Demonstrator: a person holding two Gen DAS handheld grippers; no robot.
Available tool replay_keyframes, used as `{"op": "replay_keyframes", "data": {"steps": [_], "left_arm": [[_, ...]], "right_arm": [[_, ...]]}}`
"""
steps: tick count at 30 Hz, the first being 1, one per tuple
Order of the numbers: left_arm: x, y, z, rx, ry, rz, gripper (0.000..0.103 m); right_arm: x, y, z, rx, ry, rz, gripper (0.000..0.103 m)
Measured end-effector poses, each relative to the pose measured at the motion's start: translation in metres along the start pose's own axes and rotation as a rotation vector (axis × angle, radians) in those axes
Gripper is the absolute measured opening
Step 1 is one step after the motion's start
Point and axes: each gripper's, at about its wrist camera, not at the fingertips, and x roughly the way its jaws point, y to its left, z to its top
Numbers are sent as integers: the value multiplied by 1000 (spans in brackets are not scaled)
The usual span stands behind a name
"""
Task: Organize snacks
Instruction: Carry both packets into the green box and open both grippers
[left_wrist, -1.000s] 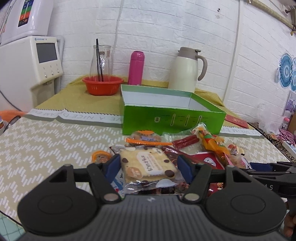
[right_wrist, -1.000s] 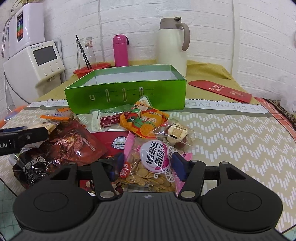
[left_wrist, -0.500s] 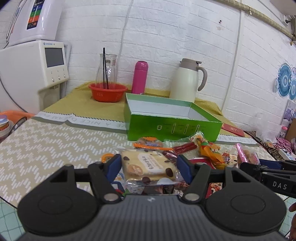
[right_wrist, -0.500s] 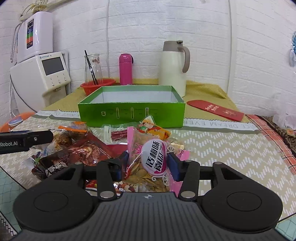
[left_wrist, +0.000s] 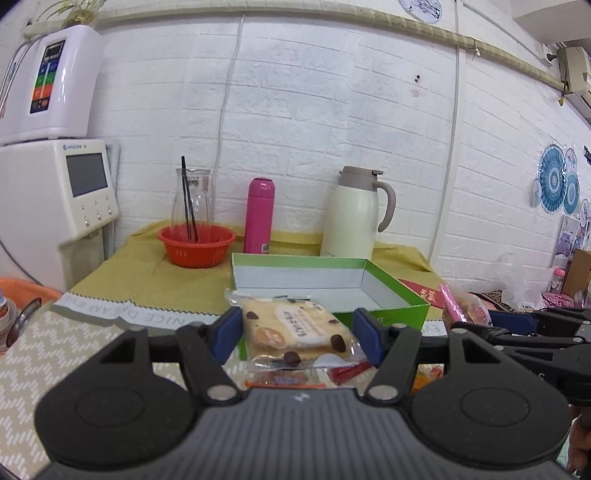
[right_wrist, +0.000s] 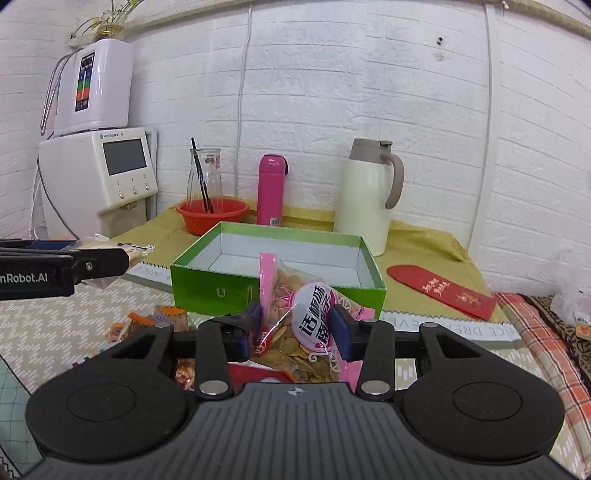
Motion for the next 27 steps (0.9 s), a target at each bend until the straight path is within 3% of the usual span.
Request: {"op": "replay_keyframes", "data": {"steps": [12,16,21,22,25,27], "left_arm": [[125,1,36,32,12,14,65],[167,4,34,14,70,26,65],[198,15,30,-33,120,43,66],[201,15,29,-21,124,48,67],[203,14,28,30,107,60,74],[202,13,28,47,106,54,74]], "right_arm": [[92,-24,46,2,-74,-12,66],[136,-33,48,65,-35,39,66],[186,-43,40,132,57,37,66],[192,-46,38,144,76,47,72],[197,-52,33,193,75,68,103],[190,-55,33,197,16,75,103]]}}
